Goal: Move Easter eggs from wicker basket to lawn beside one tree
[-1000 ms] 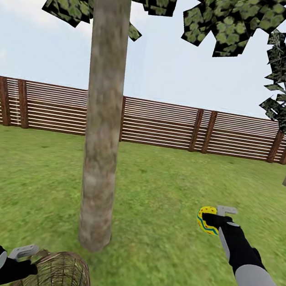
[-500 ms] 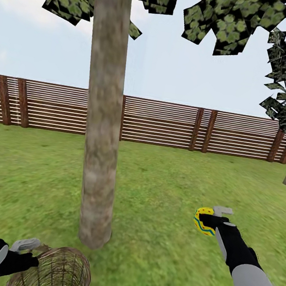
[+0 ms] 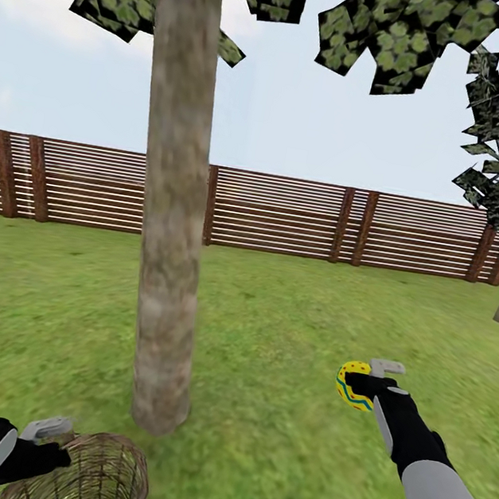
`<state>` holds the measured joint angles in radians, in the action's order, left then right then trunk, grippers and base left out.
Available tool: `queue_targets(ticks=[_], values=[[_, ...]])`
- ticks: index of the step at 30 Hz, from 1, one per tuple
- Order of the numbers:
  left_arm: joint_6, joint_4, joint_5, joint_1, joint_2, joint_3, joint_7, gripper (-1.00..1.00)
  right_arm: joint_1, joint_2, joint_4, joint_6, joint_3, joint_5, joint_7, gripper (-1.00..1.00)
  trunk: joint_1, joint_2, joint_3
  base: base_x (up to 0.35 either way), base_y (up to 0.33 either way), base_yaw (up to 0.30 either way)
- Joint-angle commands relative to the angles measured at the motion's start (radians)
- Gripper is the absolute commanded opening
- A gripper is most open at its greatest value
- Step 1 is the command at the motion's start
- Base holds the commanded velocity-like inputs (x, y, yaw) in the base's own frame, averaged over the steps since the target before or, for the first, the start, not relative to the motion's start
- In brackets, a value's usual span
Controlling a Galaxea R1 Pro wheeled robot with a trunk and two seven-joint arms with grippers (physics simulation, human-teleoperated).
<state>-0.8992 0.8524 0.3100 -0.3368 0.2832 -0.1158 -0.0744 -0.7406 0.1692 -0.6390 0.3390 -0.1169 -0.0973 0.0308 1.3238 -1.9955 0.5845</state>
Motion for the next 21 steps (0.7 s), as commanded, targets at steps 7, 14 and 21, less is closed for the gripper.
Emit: queue_targets(ticks=[7, 14, 21], values=[[-0.003, -0.001, -0.008, -0.001, -0.018, -0.001, -0.007, 1.00, 0.000, -0.001, -0.001, 0.008, -0.002, -0.011, 0.003, -1.00, 0.000, -0.001, 0.001, 0.226, -0.270, 0.000], [-0.004, 0.000, -0.008, -0.001, -0.014, -0.006, -0.011, 1.00, 0.000, -0.003, 0.002, 0.009, -0.001, -0.012, 0.003, -1.00, 0.000, -0.001, 0.001, 0.020, -0.027, 0.000], [-0.004, 0.000, -0.005, -0.001, -0.013, -0.006, -0.018, 1.00, 0.000, -0.007, 0.004, 0.009, -0.001, -0.013, 0.003, -1.00, 0.004, -0.008, 0.004, 0.000, 0.000, 0.000]])
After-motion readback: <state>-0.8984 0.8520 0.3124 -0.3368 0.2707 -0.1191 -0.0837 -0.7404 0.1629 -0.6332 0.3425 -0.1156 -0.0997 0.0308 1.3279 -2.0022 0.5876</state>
